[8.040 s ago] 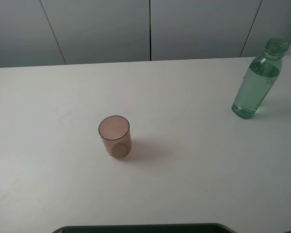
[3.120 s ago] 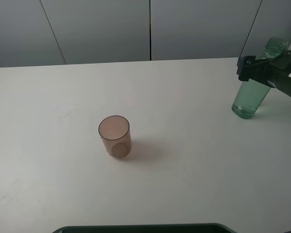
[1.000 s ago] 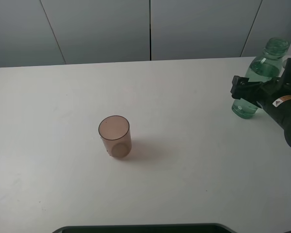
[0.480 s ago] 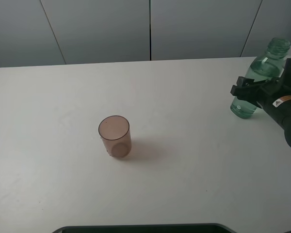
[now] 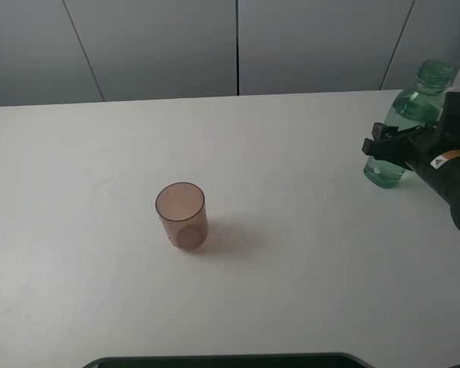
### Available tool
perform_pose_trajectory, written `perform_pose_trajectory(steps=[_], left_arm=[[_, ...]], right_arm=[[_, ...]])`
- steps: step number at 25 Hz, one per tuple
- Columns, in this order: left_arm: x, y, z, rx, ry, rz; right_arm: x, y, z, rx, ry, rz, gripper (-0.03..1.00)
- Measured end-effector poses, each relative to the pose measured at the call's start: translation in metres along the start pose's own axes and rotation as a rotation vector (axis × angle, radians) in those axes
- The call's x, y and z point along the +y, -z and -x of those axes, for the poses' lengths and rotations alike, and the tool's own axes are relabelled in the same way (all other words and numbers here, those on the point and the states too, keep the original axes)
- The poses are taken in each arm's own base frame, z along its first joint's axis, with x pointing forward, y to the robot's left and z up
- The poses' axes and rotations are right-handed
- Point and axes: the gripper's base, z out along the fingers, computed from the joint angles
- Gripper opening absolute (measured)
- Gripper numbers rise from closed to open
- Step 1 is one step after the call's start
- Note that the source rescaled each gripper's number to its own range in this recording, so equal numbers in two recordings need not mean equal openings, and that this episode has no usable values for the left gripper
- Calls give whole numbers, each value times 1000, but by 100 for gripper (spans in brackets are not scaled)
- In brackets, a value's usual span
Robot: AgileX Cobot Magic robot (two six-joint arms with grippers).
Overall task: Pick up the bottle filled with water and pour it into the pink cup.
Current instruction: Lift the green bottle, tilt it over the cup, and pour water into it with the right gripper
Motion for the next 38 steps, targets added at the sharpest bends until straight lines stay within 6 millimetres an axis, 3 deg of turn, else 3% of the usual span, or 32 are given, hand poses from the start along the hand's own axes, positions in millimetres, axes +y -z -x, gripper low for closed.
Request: perform_pose_trajectory(steps=[9,13,28,38], left_arm=[[0,0,0,0,0,0],[0,0,0,0,0,0],[0,0,0,0,-1,2],[0,0,0,0,-1,2]], right_arm=[[8,15,39,-120,65,72,0],[14,19,43,-128,135,127,0],[55,29,25,-16,463,302,0],[91,44,15,-17,655,315,0]])
